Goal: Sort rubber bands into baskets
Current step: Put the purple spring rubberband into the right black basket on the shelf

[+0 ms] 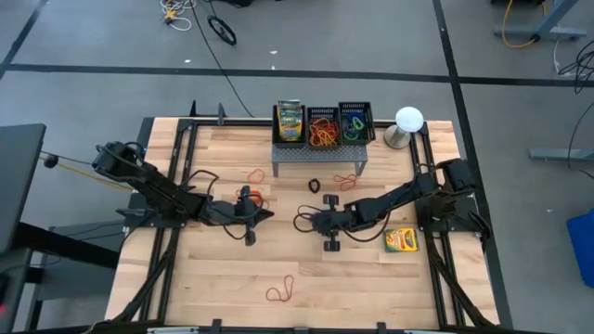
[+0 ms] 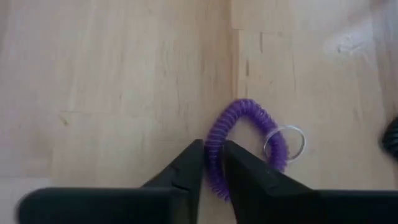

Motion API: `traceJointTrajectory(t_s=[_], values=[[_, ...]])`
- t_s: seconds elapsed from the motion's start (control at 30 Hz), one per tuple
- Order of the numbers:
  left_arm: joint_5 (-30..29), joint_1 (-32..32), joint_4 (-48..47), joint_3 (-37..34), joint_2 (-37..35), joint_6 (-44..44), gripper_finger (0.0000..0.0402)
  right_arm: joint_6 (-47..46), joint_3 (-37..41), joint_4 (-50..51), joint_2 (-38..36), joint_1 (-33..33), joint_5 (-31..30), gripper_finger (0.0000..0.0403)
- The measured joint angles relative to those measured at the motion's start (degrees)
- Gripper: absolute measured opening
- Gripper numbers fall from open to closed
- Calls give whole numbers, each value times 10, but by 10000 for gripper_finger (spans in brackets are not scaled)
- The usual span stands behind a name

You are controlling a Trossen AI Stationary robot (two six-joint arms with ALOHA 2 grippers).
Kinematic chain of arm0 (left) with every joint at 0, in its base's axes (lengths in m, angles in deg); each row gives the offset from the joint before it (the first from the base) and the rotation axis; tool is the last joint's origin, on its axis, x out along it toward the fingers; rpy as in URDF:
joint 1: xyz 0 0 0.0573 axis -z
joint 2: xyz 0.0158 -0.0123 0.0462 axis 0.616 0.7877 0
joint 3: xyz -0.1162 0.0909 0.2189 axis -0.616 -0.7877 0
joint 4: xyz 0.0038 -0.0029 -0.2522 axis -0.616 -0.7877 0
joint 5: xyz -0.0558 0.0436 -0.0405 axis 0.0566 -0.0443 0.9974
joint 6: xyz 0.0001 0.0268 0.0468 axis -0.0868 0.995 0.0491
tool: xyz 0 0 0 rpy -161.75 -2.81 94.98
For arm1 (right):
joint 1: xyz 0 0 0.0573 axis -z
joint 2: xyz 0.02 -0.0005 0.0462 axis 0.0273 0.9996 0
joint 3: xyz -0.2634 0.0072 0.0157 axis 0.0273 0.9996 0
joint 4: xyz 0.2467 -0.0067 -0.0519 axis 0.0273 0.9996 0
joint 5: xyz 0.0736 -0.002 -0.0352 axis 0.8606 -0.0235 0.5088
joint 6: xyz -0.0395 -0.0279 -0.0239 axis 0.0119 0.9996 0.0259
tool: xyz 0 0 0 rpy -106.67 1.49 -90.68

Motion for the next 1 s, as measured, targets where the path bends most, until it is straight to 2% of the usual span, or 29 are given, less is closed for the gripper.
traceJointTrajectory(t_s=[0.1, 0.17, 0.37, 0.53, 0.67, 0.83, 1.0], values=[[0, 0, 0, 0, 0, 0, 14, 2, 0, -1, -1, 0, -1, 26], [-1, 0, 1, 0, 0, 1, 14, 2, 1, 6, -9, -1, -8, 12], [0, -3, 1, 0, 0, -2, 14, -12, 2, 34, -101, -3, -13, 23], [0, -3, 3, 0, 0, 1, 14, -18, 2, 78, -219, 5, -79, 7], [0, -3, 5, 0, 0, 2, 14, -29, 2, 90, -314, 25, -153, 10], [0, -3, 5, 0, 0, 2, 14, -34, 1, 90, -386, 107, -211, 9], [0, -3, 5, 0, 0, 2, 14, -29, 1, 93, -387, 244, -185, 10]])
